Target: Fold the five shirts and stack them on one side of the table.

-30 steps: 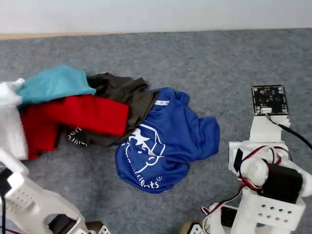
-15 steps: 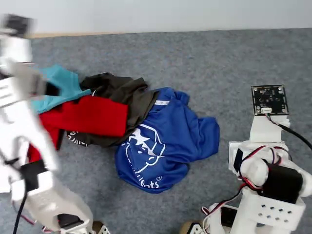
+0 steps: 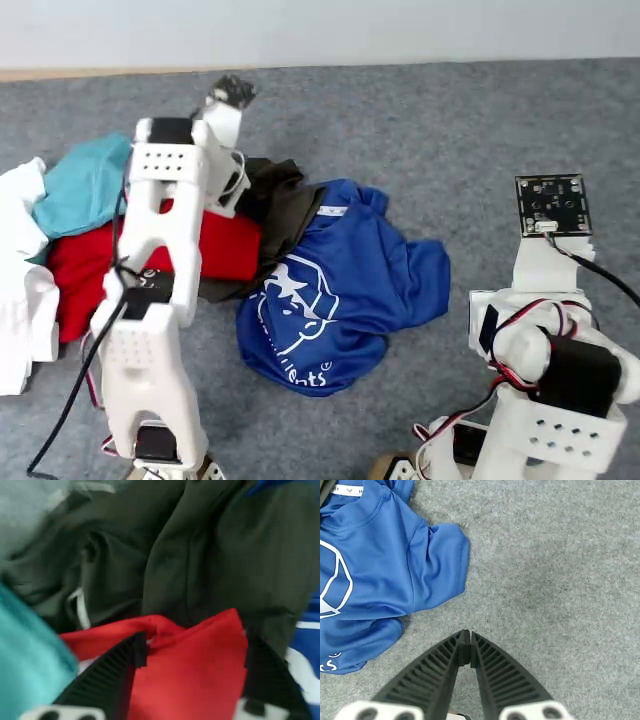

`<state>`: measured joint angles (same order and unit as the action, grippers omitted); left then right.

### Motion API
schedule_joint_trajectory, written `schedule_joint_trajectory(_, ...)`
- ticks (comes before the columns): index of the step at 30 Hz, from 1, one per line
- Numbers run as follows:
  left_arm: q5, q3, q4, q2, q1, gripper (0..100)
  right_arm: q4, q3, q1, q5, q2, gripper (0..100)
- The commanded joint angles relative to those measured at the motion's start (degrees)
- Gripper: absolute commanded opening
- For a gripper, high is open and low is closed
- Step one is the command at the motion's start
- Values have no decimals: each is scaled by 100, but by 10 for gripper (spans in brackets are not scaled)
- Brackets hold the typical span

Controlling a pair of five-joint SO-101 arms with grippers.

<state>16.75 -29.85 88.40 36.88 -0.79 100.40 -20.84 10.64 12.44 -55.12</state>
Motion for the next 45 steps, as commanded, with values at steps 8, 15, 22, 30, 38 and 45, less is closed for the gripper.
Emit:
schedule_joint_trajectory(8, 404, -101, -237, 923, -149, 183, 215, 255, 48, 53, 4, 9)
schedule_joint_trajectory(15, 1178, -593, 536, 914, -598, 3, 215, 255, 48, 53, 4, 9)
schedule_joint_trajectory(22, 1196, -1604, 844, 923, -2127, 4, 215, 255, 48, 53, 4, 9)
schedule_joint_trajectory(30, 1204, -2440, 967, 914, -3631, 4, 215, 255, 22, 53, 4, 9)
schedule_joint_trajectory(38, 1196, -2747, 1081, 976, -4378, 5, 215, 255, 22, 53, 4, 9)
schedule_joint_trajectory(45, 1099, -2510, 1222, 431, -4413, 47, 215, 255, 13, 53, 4, 9)
